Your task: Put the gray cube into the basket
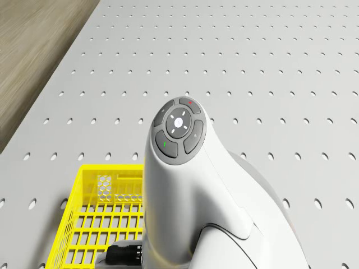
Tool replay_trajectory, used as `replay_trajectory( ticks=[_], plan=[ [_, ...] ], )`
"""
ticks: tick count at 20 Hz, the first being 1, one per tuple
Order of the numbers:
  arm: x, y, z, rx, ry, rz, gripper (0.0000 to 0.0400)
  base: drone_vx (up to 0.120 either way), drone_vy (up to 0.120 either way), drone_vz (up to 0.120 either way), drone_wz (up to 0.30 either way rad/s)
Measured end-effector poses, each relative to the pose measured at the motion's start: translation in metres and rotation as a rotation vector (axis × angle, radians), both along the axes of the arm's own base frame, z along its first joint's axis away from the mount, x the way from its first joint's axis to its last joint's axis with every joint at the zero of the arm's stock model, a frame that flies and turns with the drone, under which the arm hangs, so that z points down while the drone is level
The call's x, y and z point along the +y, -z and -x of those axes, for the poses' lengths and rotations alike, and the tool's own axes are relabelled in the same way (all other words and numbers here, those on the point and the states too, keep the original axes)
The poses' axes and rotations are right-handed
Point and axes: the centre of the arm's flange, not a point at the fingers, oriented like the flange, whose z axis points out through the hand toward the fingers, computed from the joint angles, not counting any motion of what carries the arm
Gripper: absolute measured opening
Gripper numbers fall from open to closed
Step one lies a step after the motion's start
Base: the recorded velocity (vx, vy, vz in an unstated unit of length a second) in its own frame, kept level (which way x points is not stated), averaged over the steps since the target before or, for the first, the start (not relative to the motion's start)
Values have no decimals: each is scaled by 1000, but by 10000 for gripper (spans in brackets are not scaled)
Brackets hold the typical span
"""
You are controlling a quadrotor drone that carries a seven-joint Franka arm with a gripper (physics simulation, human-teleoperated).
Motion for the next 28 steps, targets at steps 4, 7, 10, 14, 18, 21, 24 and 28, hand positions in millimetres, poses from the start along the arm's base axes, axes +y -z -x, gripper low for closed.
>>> replay_trajectory(
  ticks=[4,7,10,14,18,21,24,28],
  plan=[
    [0,0,0,0,0,0,250,0,120,-40,0],
    [0,0,0,0,0,0,250,0,120,0,0],
    [0,0,0,0,0,0,250,0,120,-93,0],
    [0,0,0,0,0,0,250,0,120,-120,0],
    [0,-1,0,0,0,0,250,0,40,-40,0],
    [0,-1,0,0,0,0,250,107,0,0,0],
    [0,-2,0,0,0,0,250,93,0,0,0],
    [0,-13,0,0,0,0,250,0,0,0,0]
  ],
)
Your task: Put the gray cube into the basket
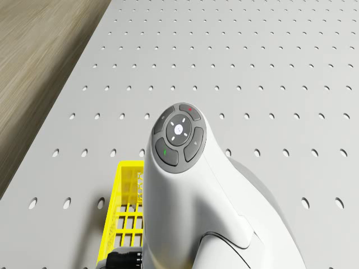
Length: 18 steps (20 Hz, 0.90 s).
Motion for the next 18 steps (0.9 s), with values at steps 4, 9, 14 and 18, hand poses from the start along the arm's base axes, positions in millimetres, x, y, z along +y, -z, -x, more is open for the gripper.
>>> replay_trajectory(
  ticks=[4,9,14,18],
  plan=[
    [0,-17,0,0,0,0,250,0,0,0,0],
    [0,-38,0,0,0,0,250,0,0,0,0],
    [0,-52,0,0,0,0,329,0,0,0,0],
    [0,-48,0,0,0,0,374,0,0,0,0]
  ],
)
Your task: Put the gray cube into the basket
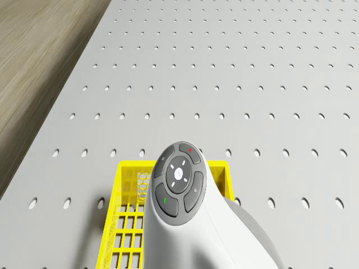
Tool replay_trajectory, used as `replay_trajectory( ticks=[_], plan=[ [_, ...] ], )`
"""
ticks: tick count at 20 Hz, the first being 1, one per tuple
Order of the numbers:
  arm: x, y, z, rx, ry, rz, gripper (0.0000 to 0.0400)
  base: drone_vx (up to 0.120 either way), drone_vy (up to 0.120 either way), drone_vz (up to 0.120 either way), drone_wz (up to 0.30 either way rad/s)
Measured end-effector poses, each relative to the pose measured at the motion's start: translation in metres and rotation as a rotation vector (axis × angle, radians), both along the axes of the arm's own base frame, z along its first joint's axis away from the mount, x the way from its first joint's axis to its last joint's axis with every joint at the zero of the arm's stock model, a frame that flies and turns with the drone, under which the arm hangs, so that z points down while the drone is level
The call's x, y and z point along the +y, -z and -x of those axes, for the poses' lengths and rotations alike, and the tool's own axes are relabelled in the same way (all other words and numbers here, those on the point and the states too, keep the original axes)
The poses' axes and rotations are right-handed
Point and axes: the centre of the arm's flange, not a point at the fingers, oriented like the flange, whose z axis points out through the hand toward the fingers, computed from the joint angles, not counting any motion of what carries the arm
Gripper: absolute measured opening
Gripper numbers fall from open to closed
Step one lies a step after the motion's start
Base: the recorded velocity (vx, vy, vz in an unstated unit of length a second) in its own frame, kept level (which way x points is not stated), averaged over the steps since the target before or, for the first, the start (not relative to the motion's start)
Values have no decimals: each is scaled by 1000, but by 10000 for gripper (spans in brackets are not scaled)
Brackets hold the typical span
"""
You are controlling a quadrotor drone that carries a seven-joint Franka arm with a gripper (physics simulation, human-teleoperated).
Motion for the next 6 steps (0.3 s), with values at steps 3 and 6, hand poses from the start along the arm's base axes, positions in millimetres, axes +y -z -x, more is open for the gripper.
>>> replay_trajectory(
  ticks=[3,6],
  plan=[
    [0,10,0,0,0,0,388,0,0,0,0],
    [0,21,0,0,0,0,394,0,0,0,0]
  ],
)
